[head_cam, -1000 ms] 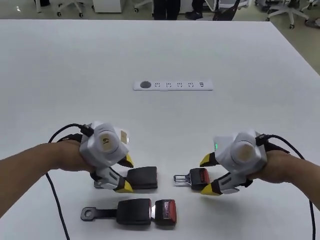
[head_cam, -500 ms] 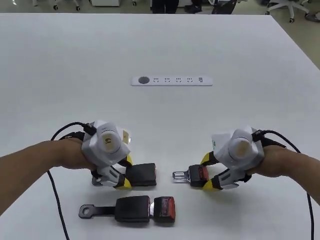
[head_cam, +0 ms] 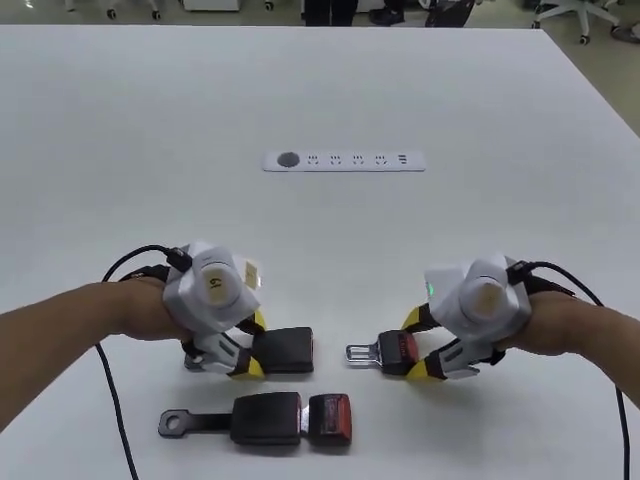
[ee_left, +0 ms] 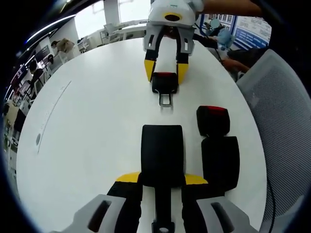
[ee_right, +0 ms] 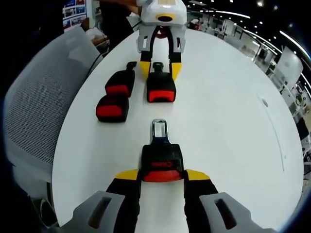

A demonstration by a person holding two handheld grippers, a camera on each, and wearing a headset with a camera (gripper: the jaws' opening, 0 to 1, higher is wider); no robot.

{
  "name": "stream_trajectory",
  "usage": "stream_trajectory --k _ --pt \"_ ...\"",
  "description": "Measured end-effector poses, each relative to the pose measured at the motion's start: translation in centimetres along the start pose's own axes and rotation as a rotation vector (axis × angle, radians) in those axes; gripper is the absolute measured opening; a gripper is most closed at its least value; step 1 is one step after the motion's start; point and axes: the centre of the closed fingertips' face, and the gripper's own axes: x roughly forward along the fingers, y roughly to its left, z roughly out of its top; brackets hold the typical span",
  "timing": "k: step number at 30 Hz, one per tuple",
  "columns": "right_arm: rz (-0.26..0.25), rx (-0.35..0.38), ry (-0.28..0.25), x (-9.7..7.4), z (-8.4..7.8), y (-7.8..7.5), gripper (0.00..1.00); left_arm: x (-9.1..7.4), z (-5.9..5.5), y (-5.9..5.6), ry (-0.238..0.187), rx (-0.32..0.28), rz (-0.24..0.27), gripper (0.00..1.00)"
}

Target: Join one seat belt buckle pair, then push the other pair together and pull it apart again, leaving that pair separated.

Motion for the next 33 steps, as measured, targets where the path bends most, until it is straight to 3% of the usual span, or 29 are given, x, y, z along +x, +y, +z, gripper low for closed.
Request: stream_trajectory --k 33 --pt "-0.004 0.009 -0.008 1.0 2.2 0.1 0.31 -0.1 -0.2 0.1 0.026 -0.017 -0.008 0.31"
